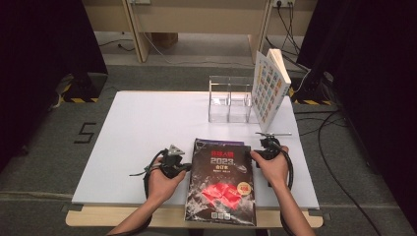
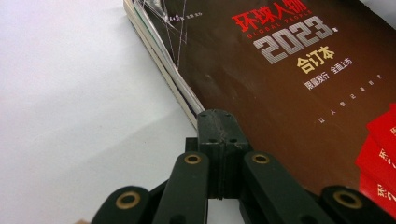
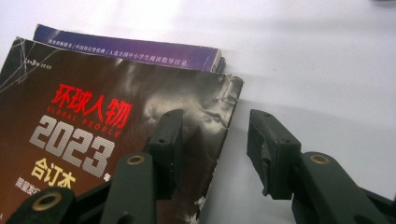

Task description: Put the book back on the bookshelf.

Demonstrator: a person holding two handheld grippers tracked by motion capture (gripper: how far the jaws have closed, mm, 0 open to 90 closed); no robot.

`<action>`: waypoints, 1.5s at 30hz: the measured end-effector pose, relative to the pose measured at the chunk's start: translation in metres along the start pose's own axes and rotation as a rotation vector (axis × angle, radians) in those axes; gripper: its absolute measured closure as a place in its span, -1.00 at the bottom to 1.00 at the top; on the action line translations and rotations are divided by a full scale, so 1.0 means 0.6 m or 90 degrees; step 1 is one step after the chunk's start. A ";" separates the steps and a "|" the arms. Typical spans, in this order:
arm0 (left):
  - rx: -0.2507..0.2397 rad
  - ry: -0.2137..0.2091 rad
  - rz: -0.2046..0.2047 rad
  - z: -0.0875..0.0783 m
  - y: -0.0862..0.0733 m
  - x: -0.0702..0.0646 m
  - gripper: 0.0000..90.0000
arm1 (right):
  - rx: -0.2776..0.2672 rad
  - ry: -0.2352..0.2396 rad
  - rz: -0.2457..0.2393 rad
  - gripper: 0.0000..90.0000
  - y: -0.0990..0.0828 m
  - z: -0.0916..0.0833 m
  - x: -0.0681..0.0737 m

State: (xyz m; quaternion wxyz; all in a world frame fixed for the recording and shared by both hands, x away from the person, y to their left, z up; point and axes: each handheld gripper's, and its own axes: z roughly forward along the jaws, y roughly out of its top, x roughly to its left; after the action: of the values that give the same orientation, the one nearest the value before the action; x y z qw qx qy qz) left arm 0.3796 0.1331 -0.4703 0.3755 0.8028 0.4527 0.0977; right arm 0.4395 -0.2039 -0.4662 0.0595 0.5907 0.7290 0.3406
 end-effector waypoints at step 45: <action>0.022 0.017 0.028 0.001 0.000 -0.004 0.99 | 0.018 0.080 0.011 0.87 0.021 -0.004 0.016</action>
State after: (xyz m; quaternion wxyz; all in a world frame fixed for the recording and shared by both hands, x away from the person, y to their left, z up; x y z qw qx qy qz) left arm 0.3785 0.1307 -0.4705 0.3532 0.8176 0.4416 0.1085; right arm 0.4457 -0.1953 -0.4546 0.0027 0.5752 0.7309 0.3674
